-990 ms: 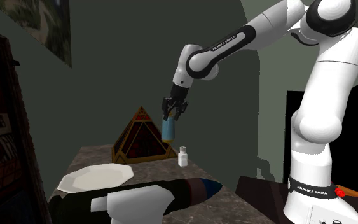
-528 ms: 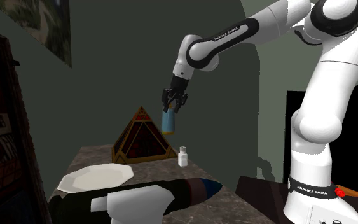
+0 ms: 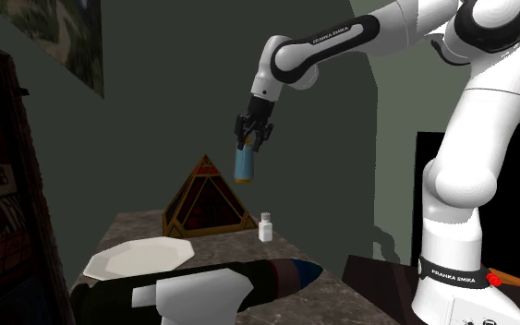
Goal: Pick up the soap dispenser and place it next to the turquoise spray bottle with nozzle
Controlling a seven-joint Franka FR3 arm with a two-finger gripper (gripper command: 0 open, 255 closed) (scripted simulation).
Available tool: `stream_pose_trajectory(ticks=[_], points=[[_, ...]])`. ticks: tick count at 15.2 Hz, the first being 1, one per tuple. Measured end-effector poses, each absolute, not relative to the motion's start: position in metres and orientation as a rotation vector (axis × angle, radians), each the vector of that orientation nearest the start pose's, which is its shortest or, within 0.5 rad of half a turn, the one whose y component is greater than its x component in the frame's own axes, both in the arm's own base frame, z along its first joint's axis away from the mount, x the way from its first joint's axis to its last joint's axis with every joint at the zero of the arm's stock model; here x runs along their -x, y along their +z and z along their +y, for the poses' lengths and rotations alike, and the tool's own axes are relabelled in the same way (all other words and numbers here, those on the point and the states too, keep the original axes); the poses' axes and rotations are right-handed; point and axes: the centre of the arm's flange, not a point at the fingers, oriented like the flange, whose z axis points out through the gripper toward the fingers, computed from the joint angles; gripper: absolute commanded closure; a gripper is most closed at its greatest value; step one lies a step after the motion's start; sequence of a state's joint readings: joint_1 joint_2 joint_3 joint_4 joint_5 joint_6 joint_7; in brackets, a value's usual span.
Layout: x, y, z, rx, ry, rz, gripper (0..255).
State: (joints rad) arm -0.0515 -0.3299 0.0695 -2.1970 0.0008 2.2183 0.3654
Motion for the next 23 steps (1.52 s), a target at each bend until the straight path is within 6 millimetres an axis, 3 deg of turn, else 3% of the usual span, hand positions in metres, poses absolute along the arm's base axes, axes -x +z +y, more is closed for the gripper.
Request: stream_pose_trajectory(ticks=[19, 23], points=[[-0.487, 0.654, 0.012, 3.004, -0.536, 0.527, 255], [-0.462, 0.662, 0.043, 3.004, -0.536, 0.525, 255]])
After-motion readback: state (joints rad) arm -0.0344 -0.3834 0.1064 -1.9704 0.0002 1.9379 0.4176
